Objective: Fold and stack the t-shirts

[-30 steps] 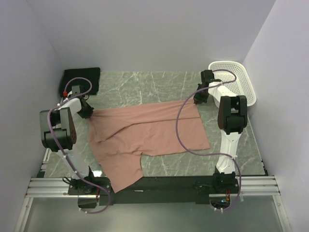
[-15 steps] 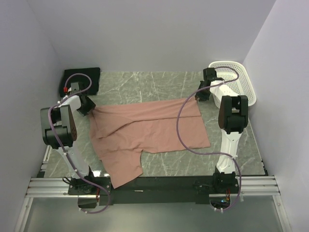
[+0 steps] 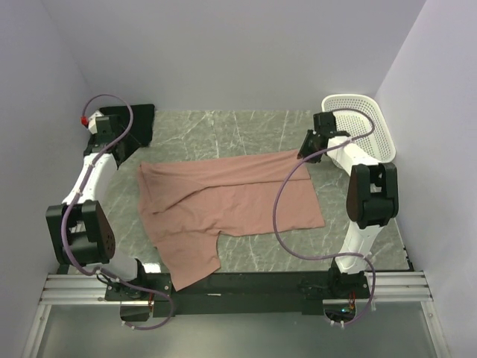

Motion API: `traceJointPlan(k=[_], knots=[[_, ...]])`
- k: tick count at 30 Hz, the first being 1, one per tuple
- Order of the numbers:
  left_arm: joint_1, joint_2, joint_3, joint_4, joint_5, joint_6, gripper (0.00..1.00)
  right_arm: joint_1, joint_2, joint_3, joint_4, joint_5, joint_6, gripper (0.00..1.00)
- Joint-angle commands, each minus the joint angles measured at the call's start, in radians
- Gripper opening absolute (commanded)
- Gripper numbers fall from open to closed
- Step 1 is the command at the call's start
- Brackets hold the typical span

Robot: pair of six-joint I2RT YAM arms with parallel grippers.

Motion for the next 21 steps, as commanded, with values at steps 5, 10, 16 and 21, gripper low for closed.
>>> traceJointPlan(k=[5,10,16,21], knots=[[-0.108,0.092,0.011,0.009,0.033,0.002,0.54,0.003,-0.011,-0.110,0.083,-0.031,0.037,0.31],[-0.113,0.239,0.054,0.026,0.030,-0.017,0.49,-0.001,0.023,-0.115,0.077,-0.008,0.022,0.27],[-0.090,0.379,0.112,0.006,-0.032,-0.011,0.46,-0.020,0.057,-0.122,0.052,0.024,0.015,0.25],[-0.055,0.440,0.141,-0.014,-0.035,-0.017,0.47,-0.053,0.070,-0.110,0.015,0.041,0.006,0.25]])
